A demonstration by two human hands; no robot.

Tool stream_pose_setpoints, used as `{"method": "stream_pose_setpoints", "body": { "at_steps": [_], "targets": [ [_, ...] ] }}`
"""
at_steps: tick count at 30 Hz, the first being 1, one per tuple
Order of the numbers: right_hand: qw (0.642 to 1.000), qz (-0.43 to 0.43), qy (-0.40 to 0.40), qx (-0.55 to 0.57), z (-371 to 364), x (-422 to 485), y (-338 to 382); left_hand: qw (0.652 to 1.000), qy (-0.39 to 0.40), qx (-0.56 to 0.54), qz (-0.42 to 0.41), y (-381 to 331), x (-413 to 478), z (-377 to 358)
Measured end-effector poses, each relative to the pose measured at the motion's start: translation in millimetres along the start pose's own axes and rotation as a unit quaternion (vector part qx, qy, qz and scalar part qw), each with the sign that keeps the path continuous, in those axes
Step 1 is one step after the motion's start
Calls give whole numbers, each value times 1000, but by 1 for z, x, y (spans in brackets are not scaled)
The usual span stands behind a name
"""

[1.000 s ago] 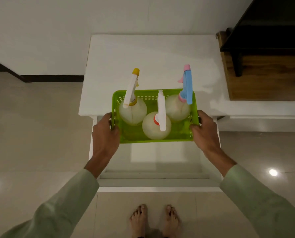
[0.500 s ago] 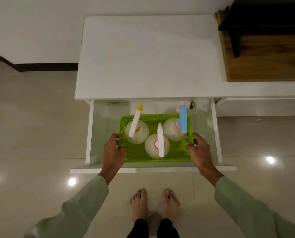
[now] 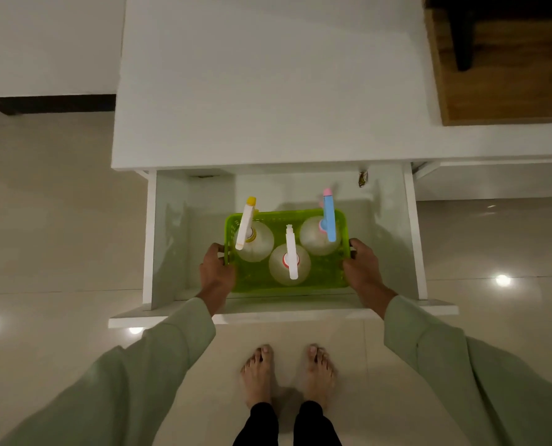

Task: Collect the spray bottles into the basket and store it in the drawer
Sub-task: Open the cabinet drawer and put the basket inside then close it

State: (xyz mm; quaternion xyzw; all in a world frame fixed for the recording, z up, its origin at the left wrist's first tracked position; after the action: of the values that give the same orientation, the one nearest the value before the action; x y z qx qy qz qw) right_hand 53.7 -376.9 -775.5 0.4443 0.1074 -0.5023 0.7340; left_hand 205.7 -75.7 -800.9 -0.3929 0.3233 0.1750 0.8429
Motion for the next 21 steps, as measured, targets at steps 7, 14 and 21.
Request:
{"method": "stream_pose_setpoints", "body": {
  "at_steps": [7, 14, 21],
  "targets": [
    [999, -18, 7, -34, -14, 23, -20, 999, -14, 32, 5, 9, 15, -16],
    [998, -32, 30, -43, -19, 39, -30, 997, 5, 72, 17, 9, 27, -32],
    [998, -34, 32, -43, -28, 55, -41, 998, 6, 68, 15, 17, 39, -41]
  ]
}}
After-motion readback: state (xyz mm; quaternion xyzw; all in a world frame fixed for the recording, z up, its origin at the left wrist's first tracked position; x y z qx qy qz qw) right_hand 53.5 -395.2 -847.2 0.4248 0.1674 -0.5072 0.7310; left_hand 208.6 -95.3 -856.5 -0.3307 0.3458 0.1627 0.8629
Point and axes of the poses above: each hand's wrist, its own x-axis towards the middle knuckle, its own z-axis out of the back of the hand, y = z × x, the point moved 9 cm from there along x, towards the middle knuckle
